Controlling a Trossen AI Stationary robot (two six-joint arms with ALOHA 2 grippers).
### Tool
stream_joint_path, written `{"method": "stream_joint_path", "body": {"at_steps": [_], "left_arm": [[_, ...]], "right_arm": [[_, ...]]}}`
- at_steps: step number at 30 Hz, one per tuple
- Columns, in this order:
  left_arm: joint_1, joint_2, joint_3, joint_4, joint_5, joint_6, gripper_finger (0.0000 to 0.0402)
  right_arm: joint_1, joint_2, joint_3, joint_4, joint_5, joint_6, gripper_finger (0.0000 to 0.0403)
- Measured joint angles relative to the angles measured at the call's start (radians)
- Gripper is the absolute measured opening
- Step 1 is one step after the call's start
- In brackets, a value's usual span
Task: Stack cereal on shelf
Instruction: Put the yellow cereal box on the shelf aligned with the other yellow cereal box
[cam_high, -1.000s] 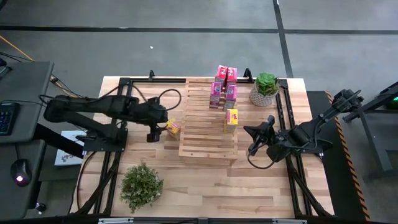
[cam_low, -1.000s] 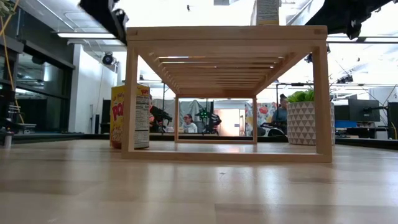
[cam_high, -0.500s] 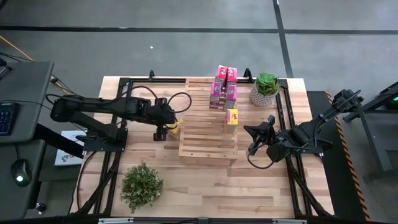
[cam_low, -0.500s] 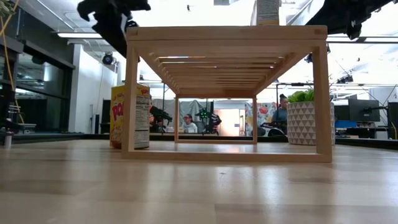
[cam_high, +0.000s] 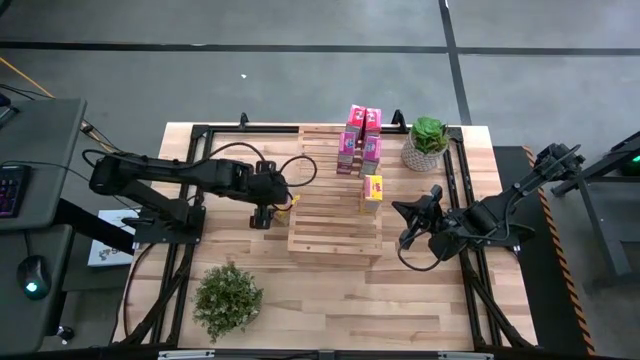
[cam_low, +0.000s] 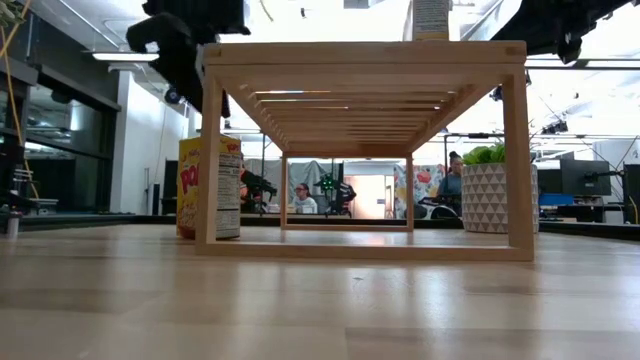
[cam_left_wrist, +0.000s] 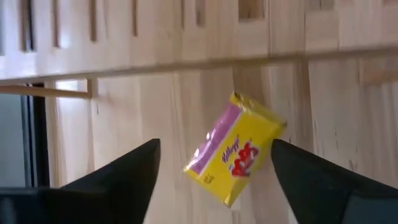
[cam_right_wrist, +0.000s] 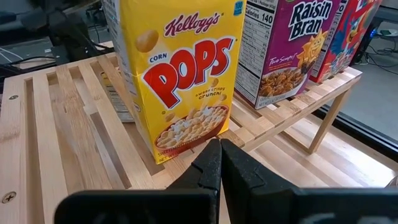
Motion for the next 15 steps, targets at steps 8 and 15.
{"method": "stream_joint_path", "body": {"at_steps": [8,15], "left_arm": [[0.0,0.024,0.0,-0.018,-0.067,0.032,0.0367],[0.0,0.019,0.0,-0.062,-0.08,-0.066,0.0367]], "right_arm": [[0.0,0.0,0.0,-0.001,0.0,0.0,0.0],[0.0,0.0,0.0,-0.001,-0.001,0.0,0.0]]}}
